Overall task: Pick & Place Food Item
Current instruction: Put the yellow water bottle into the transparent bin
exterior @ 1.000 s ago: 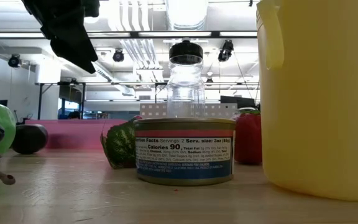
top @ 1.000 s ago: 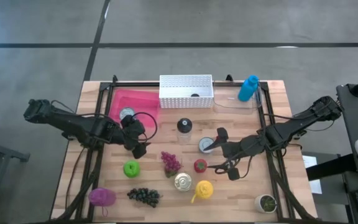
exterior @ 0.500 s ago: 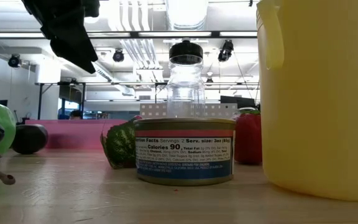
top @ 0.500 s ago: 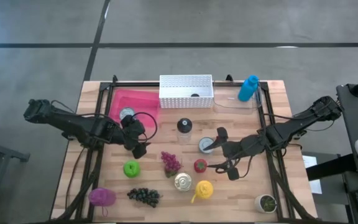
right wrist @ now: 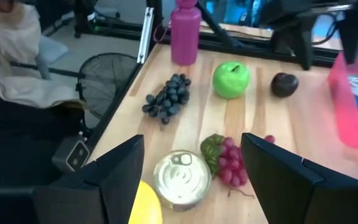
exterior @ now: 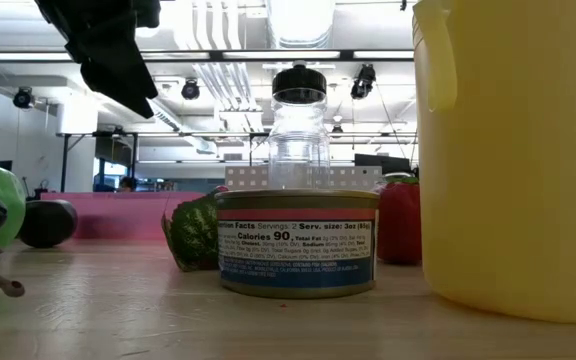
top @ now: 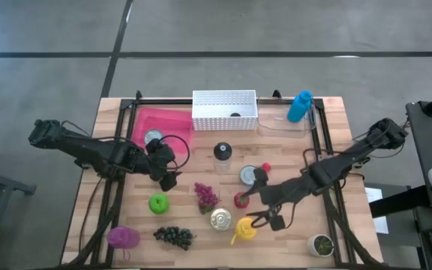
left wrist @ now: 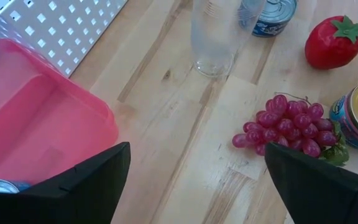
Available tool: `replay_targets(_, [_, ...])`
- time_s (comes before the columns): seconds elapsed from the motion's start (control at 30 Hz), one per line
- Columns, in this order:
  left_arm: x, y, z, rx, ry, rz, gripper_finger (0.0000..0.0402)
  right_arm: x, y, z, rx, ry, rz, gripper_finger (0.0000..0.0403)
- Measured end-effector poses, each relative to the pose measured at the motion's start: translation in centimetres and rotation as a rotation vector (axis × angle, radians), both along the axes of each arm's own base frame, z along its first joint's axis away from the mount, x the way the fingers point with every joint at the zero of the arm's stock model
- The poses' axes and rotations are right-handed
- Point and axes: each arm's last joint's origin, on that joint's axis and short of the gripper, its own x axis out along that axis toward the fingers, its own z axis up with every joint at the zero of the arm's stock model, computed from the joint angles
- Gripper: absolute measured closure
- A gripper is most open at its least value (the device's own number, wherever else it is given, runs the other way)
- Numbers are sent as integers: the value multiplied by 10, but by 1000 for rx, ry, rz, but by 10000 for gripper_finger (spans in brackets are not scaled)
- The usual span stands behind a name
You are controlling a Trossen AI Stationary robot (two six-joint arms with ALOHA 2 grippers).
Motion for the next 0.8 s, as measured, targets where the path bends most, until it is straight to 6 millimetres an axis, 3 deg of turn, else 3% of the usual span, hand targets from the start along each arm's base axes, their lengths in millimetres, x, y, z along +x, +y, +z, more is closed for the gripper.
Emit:
replay_targets(0.23, [0,0,0,0,0,1,37,15,20,-8,-69,123,30,155])
replay_targets(0.57, [0,0,0,-2,0,3,26,30,41,12,-29,161,136,166])
replay_targets(0.8, [0,0,0,-2,0,2,24,31,45,-2,-58,233,140,165])
